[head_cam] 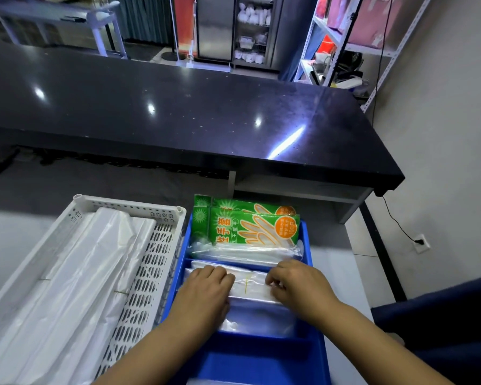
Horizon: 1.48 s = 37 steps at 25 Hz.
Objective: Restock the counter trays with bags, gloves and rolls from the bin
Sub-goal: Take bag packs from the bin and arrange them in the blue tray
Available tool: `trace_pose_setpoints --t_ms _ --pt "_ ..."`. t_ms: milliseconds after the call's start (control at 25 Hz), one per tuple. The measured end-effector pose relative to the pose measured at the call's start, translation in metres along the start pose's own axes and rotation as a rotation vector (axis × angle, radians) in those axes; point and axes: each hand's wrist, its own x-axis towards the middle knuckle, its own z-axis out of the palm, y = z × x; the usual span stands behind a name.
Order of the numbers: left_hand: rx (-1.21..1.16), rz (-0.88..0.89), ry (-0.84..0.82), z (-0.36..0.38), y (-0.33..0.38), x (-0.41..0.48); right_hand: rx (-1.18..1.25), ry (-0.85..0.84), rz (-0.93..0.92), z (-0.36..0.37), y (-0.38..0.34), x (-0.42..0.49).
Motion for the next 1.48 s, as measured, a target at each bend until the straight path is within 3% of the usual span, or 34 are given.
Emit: trace_pose_setpoints --t_ms 200,520,640,840,1120,1280,1480 --pt "0.02 -0.02 0.016 -0.003 -0.008 0.003 -0.083 -0.002 0.216 0.003 -0.006 -0.004" --pt "0.019 -0.108 -0.061 0.0 -0.006 -0.009 0.467 0.027 0.387 0.015 -0.017 -0.007" --pt "0.012 -0.123 -0.024 -0.004 -0.006 -0.01 0.396 0.03 0.319 0.011 -0.015 -0.011" --pt "-0.017 -0.042 0.071 -0.007 -0.009 -0.012 -0.128 0.241 -0.003 0.016 -0.018 -0.018" --pt "0.087 -0.244 -0.124 -0.008 -0.019 0.004 -0.122 0.145 -0.03 0.024 0.0 -0.013" --pt "0.108 -0.193 -0.053 -0.031 -0.015 -0.011 -0.17 0.126 -0.075 0.017 0.012 -0.013" --pt "0.057 -0.521 0.074 -0.045 -0.016 -0.061 -0.093 0.179 -0.303 -0.008 -0.008 0.007"
